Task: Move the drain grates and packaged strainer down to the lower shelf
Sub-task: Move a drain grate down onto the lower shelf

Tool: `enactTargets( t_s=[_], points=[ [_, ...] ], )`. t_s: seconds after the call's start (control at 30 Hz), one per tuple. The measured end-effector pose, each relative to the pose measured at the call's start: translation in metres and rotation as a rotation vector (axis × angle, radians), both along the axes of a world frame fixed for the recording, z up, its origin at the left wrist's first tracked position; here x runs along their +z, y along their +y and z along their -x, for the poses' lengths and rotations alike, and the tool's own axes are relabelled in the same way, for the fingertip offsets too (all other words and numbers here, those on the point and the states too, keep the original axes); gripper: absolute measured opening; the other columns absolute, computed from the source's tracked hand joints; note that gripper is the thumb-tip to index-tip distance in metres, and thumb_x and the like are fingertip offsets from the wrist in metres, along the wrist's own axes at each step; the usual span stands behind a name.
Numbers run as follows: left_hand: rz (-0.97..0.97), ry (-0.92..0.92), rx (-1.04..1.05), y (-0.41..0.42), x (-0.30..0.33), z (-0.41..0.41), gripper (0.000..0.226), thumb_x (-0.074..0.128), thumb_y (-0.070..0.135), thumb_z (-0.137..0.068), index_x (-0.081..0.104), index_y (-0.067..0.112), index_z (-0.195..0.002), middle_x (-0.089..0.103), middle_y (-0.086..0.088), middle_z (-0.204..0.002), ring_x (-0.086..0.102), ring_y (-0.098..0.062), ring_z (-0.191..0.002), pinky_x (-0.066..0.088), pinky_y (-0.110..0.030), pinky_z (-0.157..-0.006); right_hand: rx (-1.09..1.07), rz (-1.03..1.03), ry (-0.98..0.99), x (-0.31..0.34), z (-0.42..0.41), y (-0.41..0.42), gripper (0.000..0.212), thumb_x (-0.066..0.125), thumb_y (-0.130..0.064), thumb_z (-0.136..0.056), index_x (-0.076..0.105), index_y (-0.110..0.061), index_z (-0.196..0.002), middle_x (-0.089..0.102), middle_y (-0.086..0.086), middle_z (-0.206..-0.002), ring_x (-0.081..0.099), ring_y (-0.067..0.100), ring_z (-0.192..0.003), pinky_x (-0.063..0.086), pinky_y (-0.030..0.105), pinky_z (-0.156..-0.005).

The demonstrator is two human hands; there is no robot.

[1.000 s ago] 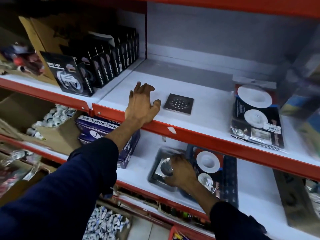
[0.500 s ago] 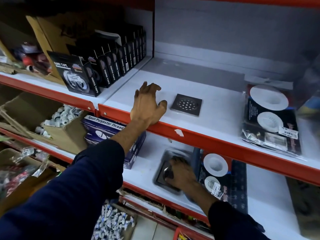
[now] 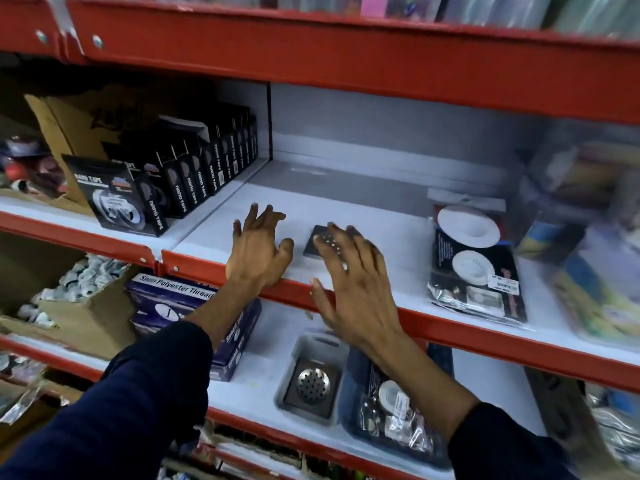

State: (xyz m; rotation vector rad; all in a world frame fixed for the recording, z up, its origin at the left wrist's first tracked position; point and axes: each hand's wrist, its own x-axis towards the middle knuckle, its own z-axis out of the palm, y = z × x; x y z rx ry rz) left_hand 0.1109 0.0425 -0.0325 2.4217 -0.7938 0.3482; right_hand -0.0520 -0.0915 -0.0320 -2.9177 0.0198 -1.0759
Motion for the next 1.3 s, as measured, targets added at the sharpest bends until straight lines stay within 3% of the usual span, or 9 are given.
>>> enactTargets(
  t_s=[0.13,0.23,0.37,0.43,0.57,0.7,0.87,1.0,1.3],
  points=[
    [0.010,-0.006,-0.005,0.000,0.000,-0.001,0.069,0.035,0.039,-0.080,0.040,0.020,-0.146,0.032,-0.008,-0.163,0.009,-0.021,-0.157,0.009,-0.058,-0.125,-0.208,-0.075,0.248,0.017,-0.031,-0.026,0.071,0.031,-0.062,-0.095,0.028,-0.026,-0.156,0.016,0.008,-0.168,0.007,0.033,-0.156,0.009,0.056,-0.126],
    [0.007,-0.007,-0.007,0.000,-0.001,-0.001,0.072,0.032,0.040,-0.080,0.038,0.020,-0.149,0.029,-0.006,-0.164,0.004,-0.019,-0.157,0.008,-0.058,-0.126,-0.237,-0.094,0.498,0.019,-0.057,-0.044,0.085,0.037,-0.073,-0.090,0.016,-0.027,-0.159,0.005,0.006,-0.169,-0.001,0.033,-0.156,0.002,0.053,-0.125],
    [-0.008,-0.002,0.003,0.000,-0.001,-0.003,0.076,0.029,0.043,-0.080,0.034,0.020,-0.152,0.025,-0.004,-0.165,0.001,-0.017,-0.157,0.006,-0.057,-0.126,-0.135,-0.192,0.731,0.021,-0.078,-0.063,0.097,0.041,-0.079,-0.085,0.010,-0.026,-0.160,0.006,0.006,-0.169,0.001,0.032,-0.156,0.003,0.051,-0.127],
    [-0.011,-0.002,0.011,0.000,-0.002,-0.004,0.077,0.029,0.043,-0.080,0.032,0.020,-0.153,0.025,-0.004,-0.165,0.000,-0.017,-0.157,0.005,-0.057,-0.126,-0.082,-0.197,0.767,0.021,-0.081,-0.067,0.096,0.039,-0.080,-0.085,0.015,-0.024,-0.159,0.019,0.007,-0.167,0.017,0.032,-0.153,0.016,0.049,-0.125],
    [-0.009,0.001,0.016,-0.001,-0.002,-0.004,0.075,0.030,0.042,-0.081,0.032,0.021,-0.154,0.025,-0.003,-0.165,-0.001,-0.016,-0.157,0.004,-0.057,-0.126,-0.067,-0.118,0.706,0.023,-0.081,-0.071,0.090,0.040,-0.078,-0.086,0.026,-0.020,-0.155,0.042,0.010,-0.150,0.040,0.031,-0.133,0.039,0.044,-0.109],
    [0.000,0.003,0.014,0.000,-0.002,-0.004,0.076,0.029,0.042,-0.080,0.033,0.020,-0.153,0.026,-0.005,-0.165,0.000,-0.016,-0.157,0.004,-0.058,-0.126,-0.087,-0.082,0.580,0.029,-0.068,-0.066,0.093,0.044,-0.078,-0.084,0.027,-0.018,-0.153,0.042,0.010,-0.146,0.039,0.030,-0.130,0.038,0.043,-0.108],
    [0.006,0.004,0.023,0.000,-0.004,-0.001,0.075,0.031,0.041,-0.080,0.035,0.020,-0.152,0.028,-0.006,-0.164,0.002,-0.017,-0.157,0.004,-0.058,-0.126,-0.126,-0.018,0.219,0.036,-0.019,-0.041,0.101,0.034,-0.087,-0.075,0.036,-0.017,-0.147,0.046,0.006,-0.139,0.044,0.026,-0.125,0.040,0.040,-0.106],
    [-0.025,-0.024,0.028,-0.001,0.001,-0.003,0.072,0.032,0.041,-0.082,0.037,0.019,-0.151,0.030,-0.009,-0.163,0.005,-0.021,-0.157,0.006,-0.059,-0.125,-0.094,-0.023,0.044,0.027,0.015,-0.019,0.099,0.045,-0.085,-0.076,0.043,-0.013,-0.144,0.050,0.007,-0.137,0.045,0.024,-0.123,0.039,0.037,-0.107],
    [-0.005,-0.030,0.034,0.000,-0.003,0.000,0.073,0.031,0.039,-0.078,0.042,0.020,-0.148,0.033,-0.010,-0.162,0.006,-0.021,-0.157,0.005,-0.058,-0.126,0.237,0.049,-0.067,-0.076,0.057,0.001,0.092,0.059,-0.077,-0.077,0.051,-0.009,-0.138,0.051,0.010,-0.143,0.047,0.025,-0.132,0.032,0.041,-0.120]
  ],
)
